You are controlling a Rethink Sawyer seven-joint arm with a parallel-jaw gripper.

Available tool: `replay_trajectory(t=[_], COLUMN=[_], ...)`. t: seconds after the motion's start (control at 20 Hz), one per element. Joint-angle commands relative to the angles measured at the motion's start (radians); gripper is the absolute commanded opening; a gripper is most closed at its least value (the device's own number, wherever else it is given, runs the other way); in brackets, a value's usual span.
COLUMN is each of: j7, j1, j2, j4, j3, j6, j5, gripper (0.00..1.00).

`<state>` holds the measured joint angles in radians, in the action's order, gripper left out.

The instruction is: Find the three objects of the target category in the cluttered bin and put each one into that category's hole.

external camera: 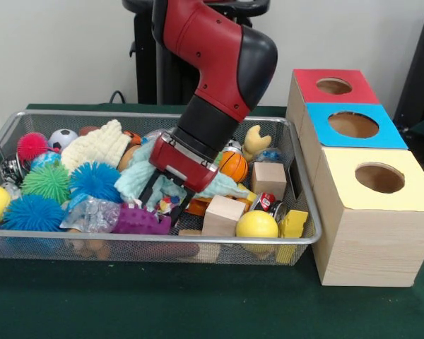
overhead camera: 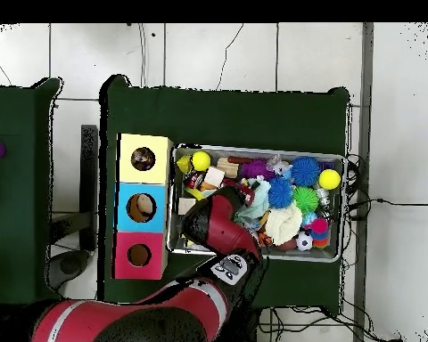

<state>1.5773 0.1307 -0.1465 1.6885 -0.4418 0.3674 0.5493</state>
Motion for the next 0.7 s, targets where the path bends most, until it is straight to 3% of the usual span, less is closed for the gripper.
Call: replay_trajectory(t=[0.05,0.7], j7=[0.301,0.29], j1=[-0.044,-0.057], j2=[0.058,0.029], j4=[-0.058,-0.027], j3=[0.191,0.234], j6=[0.033,0.004], j5=[0.024,0.019], gripper=[1.0,1.0])
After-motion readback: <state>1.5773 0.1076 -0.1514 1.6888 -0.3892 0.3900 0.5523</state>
